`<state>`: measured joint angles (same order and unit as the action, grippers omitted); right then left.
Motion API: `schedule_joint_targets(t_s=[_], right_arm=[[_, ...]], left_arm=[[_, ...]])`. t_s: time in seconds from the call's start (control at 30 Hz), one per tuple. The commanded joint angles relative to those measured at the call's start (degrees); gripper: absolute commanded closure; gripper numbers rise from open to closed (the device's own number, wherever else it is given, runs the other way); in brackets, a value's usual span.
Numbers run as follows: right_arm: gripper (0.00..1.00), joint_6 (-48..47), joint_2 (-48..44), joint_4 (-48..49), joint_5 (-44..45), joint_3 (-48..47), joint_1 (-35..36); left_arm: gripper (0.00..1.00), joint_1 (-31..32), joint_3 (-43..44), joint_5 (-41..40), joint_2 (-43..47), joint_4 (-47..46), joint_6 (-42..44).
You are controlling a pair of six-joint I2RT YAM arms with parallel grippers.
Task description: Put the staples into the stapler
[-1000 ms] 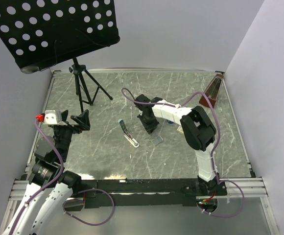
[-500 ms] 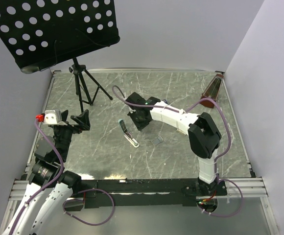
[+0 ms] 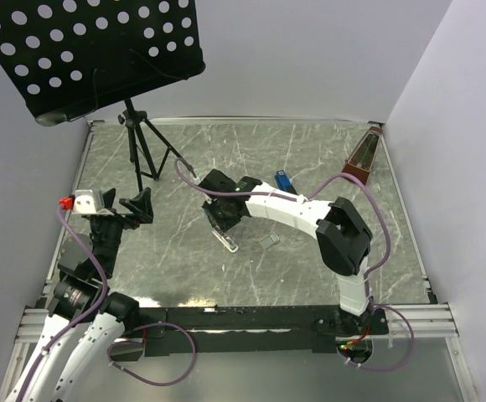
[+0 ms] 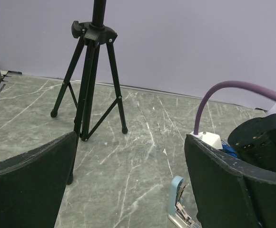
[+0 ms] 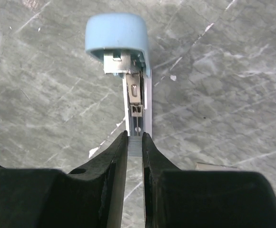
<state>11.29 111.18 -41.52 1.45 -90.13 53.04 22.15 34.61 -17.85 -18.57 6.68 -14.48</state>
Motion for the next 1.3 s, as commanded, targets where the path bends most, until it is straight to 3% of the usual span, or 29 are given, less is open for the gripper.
schedule_joint_targets(t_s=[0.0, 1.27], right_arm=[[0.81, 1.28, 1.94, 2.05, 0.3, -2.33, 0.49], [0.81, 1.89, 4.93, 3.55, -0.14, 0.74, 0.4]], left_arm=[[0.01, -0.27, -0.07, 0.36, 0.55, -1.84, -0.46], [0.01, -0.27, -0.07, 0.53, 0.46, -1.84, -0.55]])
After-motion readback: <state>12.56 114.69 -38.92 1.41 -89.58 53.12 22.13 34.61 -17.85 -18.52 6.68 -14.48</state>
